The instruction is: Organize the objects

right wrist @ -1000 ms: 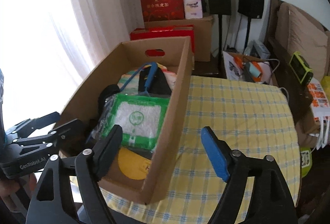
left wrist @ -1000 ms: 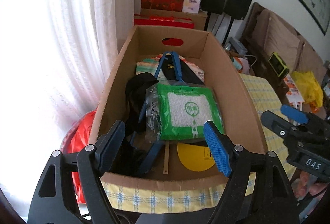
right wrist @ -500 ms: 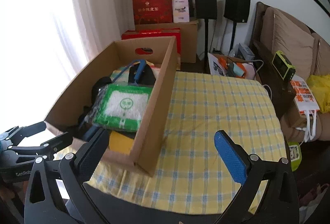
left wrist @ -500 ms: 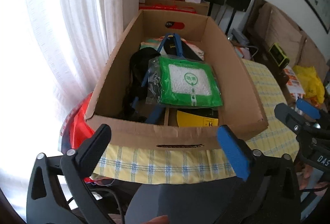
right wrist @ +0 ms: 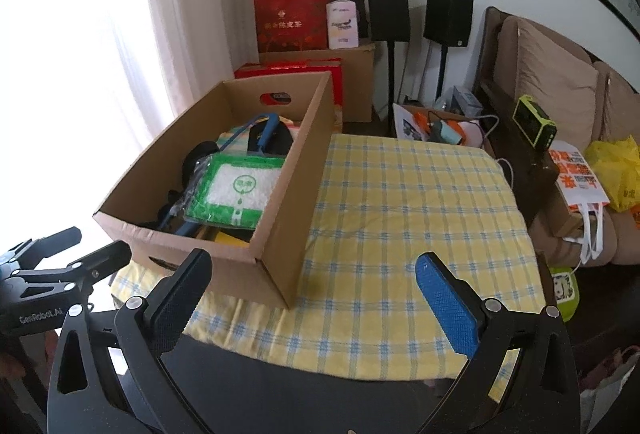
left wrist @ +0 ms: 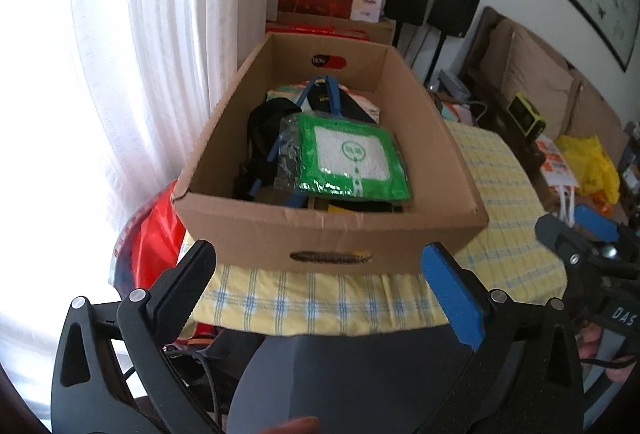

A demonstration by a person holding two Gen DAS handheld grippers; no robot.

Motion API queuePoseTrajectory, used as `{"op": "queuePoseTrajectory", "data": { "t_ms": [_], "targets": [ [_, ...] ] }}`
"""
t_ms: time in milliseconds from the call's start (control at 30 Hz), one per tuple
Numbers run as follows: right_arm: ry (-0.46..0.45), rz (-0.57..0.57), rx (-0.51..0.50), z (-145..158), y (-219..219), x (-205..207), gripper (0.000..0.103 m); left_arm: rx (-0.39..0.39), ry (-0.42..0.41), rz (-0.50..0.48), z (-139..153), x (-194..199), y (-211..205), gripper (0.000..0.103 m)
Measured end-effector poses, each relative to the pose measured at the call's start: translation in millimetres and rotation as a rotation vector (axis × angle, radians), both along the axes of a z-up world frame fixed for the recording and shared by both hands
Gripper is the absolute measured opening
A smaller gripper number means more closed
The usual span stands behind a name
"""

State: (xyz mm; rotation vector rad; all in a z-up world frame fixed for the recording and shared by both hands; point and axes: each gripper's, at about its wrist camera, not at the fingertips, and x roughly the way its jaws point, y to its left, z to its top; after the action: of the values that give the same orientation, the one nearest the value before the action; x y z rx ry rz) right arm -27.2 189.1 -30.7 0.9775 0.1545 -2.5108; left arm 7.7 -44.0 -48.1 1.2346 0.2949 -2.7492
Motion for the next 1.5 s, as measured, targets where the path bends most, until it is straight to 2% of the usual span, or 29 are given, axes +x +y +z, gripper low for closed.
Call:
{"op": "queuePoseTrajectory", "data": {
  "t_ms": [433, 900, 1500],
  "targets": [
    [0.045, -0.063, 0.029, 4.6, 27.4, 22.0, 0.103, -0.001, 0.012, -0.039, 10.5, 9.1, 22.4, 0.103],
    [0.033, -0.114, 0.028, 2.9, 53.1, 21.5, 0.103, 0.014, -0.004, -0.087, 16.1, 7.3, 55.9, 0.103],
    [0.025, -0.146, 0.034, 4.2, 72.1, 18.9, 0.103, -0.017, 0.001, -0.082, 13.4, 4.2, 66.2, 0.103]
  ]
}}
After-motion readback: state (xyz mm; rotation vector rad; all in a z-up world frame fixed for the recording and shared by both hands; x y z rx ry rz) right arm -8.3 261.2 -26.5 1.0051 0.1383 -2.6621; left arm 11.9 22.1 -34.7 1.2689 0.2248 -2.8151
